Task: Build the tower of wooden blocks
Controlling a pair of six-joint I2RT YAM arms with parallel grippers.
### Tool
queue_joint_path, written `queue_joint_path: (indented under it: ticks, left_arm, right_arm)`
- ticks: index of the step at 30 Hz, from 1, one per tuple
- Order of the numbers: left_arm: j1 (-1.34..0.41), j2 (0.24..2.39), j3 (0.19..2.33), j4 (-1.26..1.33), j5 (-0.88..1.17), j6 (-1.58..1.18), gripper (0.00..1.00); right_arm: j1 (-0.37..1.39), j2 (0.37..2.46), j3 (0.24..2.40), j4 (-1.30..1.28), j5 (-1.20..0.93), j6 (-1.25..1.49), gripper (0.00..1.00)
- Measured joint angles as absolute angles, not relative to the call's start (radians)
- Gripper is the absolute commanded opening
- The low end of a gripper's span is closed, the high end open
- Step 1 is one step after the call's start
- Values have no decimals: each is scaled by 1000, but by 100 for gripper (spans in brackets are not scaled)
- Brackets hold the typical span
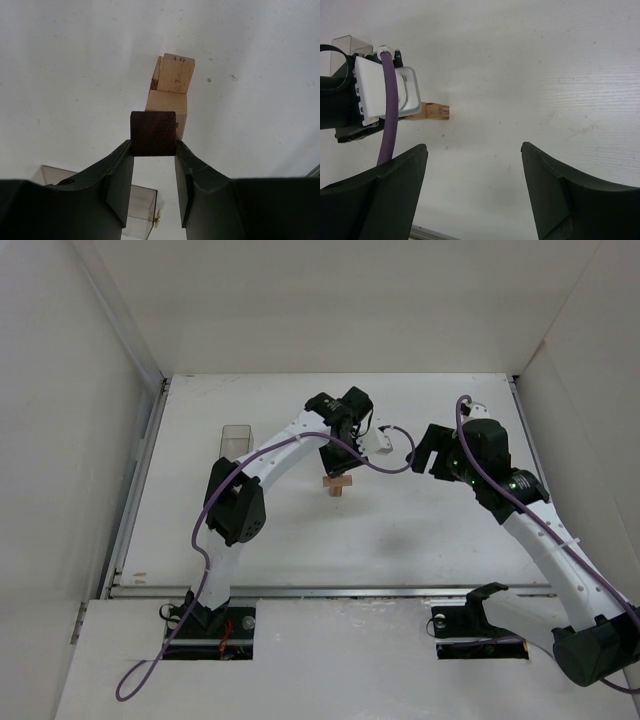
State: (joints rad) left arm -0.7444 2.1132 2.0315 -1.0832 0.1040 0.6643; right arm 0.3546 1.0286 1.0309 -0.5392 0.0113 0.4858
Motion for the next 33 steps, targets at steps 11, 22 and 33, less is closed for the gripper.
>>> queue_joint_path:
  ticks: [11,22,33]
  left_arm:
    - [-744,2113,2030,-1091,104,670,18]
    - [-744,2113,2030,-1092,107,672,18]
    - [-745,2113,2030,-1093,121,672,18]
  right_arm:
    - [355,1029,1030,-541,11,485,83]
    - [355,1029,1030,-541,11,484,83]
    - [355,1029,1030,-540,11,475,83]
